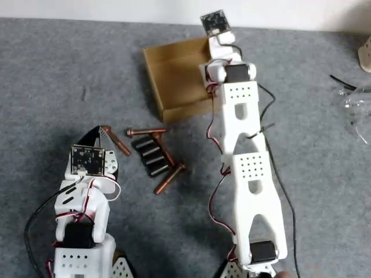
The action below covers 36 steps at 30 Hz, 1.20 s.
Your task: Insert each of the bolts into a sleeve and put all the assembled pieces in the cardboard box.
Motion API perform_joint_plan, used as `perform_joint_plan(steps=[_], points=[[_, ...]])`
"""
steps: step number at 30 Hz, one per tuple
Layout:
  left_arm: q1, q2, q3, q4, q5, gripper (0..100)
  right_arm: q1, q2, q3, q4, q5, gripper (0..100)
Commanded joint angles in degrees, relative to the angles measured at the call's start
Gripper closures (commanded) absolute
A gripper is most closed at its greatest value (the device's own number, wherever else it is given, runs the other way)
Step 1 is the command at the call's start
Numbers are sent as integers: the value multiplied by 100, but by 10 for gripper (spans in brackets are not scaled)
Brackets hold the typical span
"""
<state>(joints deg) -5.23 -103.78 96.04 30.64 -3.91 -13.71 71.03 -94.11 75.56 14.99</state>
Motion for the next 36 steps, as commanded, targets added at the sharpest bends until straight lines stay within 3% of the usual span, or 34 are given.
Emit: perform_joint_plan(steps=[1,13,21,32,36], points=[[119,-57,110,-114,-18,993,-75,-198,-356,180,44,700],[119,-57,110,-114,-18,993,-110,-1095,-892,1191,35,706],[119,-57,110,-114,-18,993,-708,-2571,-892,2510,35,706],[92,-57,110,-114,-18,993,-1429,-4224,-848,2563,35,706],[-48,-57,110,-123,0,993,-1965,-4813,110,2563,53,706]])
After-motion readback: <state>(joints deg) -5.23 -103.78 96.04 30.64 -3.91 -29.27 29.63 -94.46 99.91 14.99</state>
